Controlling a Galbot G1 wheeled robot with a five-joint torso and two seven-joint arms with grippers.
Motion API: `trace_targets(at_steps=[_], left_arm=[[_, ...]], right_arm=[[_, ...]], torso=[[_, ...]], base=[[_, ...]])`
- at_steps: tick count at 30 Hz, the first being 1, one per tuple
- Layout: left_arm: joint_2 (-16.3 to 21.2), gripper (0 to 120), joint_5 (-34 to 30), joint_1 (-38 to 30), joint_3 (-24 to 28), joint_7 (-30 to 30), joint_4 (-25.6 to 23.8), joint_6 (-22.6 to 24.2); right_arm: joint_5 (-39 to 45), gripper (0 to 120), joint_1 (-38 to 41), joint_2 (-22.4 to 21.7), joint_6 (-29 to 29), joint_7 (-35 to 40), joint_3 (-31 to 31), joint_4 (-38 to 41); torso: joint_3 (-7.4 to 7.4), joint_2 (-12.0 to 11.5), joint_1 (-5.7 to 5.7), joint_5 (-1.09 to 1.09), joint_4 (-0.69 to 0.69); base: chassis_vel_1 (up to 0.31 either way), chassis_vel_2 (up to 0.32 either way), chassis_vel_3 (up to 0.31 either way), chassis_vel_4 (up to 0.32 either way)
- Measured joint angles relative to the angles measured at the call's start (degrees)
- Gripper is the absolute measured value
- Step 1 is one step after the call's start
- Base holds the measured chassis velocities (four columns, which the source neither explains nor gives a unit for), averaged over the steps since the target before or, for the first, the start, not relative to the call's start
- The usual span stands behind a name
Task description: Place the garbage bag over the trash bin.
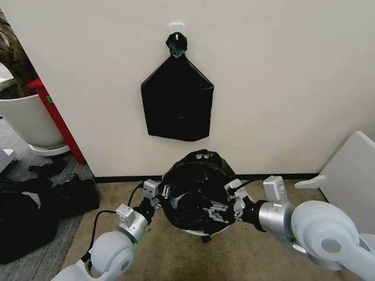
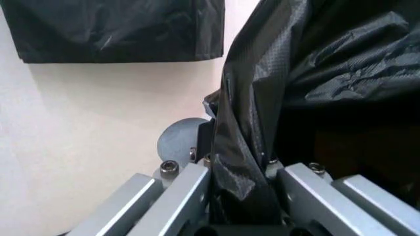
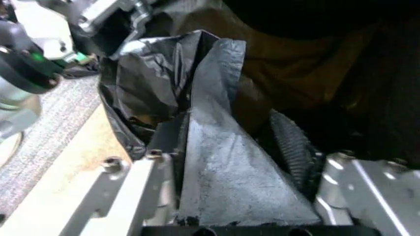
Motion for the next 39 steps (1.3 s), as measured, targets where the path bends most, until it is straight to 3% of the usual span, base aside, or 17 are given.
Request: trace_targets(at_steps=[11,16,20,22,29,35,39], left_arm=[[0.06,0,-1.5,-0.2,-0.04,-1.17,-0.02,1.24],[-0.34,0,-4.93,-0.55,0.38,-5.53,0.54,4.82],[-0.92,0,-11.57,-1.69,0.92,-11.32,0.58,8.82],[-1.12,0,-15.54,-2.44,0.93,-13.98,0.32,10.7],[-0.72,0,-24.77,-3.04,0.16,-16.67,-2.37,14.02],[-0.44,0,-30.55,-3.21,-0.75,-17.37,-3.51,15.96],[-0.42,0,-32.54,-3.51,-0.9,-17.59,-3.51,16.59]], right_arm=[[-0.41,0,-0.5,0.37,0.94,0.05,-0.05,0.02],[-1.85,0,-1.18,0.01,3.87,-4.81,0.69,0.84],[-10.58,0,-2.9,-1.42,7.13,-17.72,-0.21,0.97],[-19.05,0,-3.24,-2.33,10.01,-24.94,-3.21,0.53],[-35.62,0,-3.88,-3.63,17.0,-40.06,-9.56,-3.55],[-46.61,0,-7.91,-5.46,23.63,-51.85,-6.77,-8.58],[-49.56,0,-10.45,-6.18,25.93,-56.17,-4.3,-10.31]], torso=[[0.0,0.0,0.0,0.0,0.0],[0.0,0.0,0.0,0.0,0.0],[0.0,0.0,0.0,0.0,0.0],[0.0,0.0,0.0,0.0,0.0],[0.0,0.0,0.0,0.02,0.0],[0.0,0.0,0.0,0.01,0.0],[0.0,0.0,0.0,0.01,0.0]], base=[[0.0,0.0,0.0,0.0],[0.0,0.0,0.0,0.0],[0.0,0.0,0.0,0.0],[0.0,0.0,0.0,0.0],[0.0,0.0,0.0,0.0],[0.0,0.0,0.0,0.0],[0.0,0.0,0.0,0.0]])
